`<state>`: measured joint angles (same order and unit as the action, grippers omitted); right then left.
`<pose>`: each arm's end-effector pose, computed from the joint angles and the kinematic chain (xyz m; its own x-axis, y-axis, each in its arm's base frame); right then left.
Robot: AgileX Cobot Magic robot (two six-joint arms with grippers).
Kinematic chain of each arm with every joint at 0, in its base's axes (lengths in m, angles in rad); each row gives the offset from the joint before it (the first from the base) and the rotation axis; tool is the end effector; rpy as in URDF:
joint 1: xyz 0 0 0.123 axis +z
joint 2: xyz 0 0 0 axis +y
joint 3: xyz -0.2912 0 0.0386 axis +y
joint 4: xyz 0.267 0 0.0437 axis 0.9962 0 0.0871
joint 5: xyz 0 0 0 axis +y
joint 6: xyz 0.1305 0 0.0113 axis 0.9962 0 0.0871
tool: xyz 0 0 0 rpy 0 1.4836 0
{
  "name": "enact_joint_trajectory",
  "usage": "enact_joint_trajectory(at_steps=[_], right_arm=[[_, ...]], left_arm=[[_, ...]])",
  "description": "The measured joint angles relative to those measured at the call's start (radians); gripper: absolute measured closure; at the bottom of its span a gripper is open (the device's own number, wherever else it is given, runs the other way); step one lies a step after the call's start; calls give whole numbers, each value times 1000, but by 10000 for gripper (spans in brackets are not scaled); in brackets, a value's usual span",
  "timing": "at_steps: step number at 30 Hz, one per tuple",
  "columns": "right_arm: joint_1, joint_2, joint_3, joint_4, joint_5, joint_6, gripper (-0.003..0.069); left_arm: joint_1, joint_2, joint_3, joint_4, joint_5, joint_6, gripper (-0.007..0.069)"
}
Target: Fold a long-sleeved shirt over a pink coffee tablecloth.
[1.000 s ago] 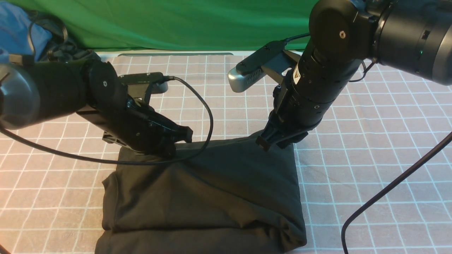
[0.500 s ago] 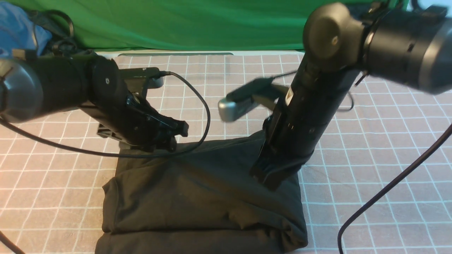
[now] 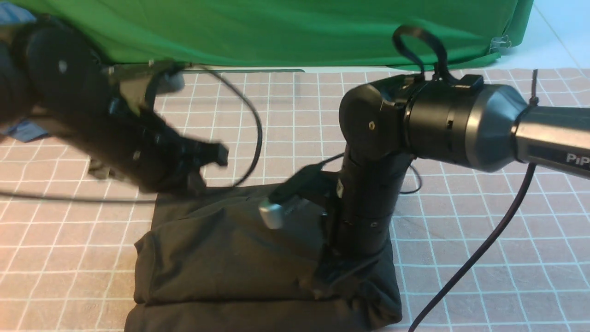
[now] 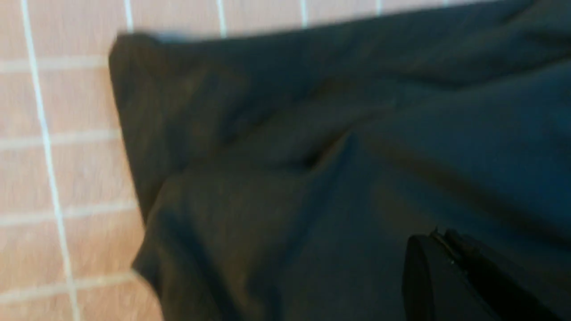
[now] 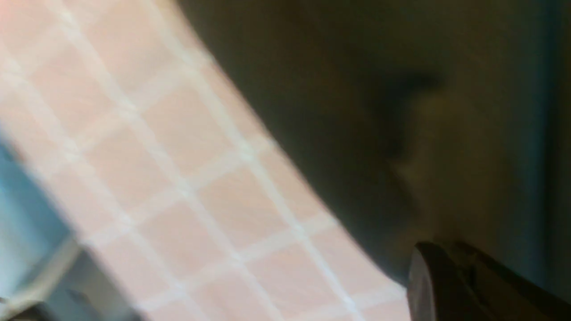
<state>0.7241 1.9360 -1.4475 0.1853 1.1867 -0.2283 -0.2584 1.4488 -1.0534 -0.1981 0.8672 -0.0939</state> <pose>0.2809 0.2783 0.1654 -0.6371 -0.7706 -0.0159 -0.7612 0.6258 0.1704 0.3015 -0.1000 0.2352 -0.9351 0.0209 -0.3539 0.1056 0.9694 -0.2217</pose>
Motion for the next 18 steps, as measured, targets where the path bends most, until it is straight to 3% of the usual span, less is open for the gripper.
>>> enact_joint_trajectory(at_steps=[3,13,18], right_arm=[[-9,0,0,-95,8,49,604],[-32,-39,0,-88,21,52,604],[-36,-114,-1,-76,-83,75,604]], left_arm=[[0,-24,97,-13,-12,2,610],[0,-55,267,-83,-150,19,610],[0,-8,334,-97,-246,18,610]])
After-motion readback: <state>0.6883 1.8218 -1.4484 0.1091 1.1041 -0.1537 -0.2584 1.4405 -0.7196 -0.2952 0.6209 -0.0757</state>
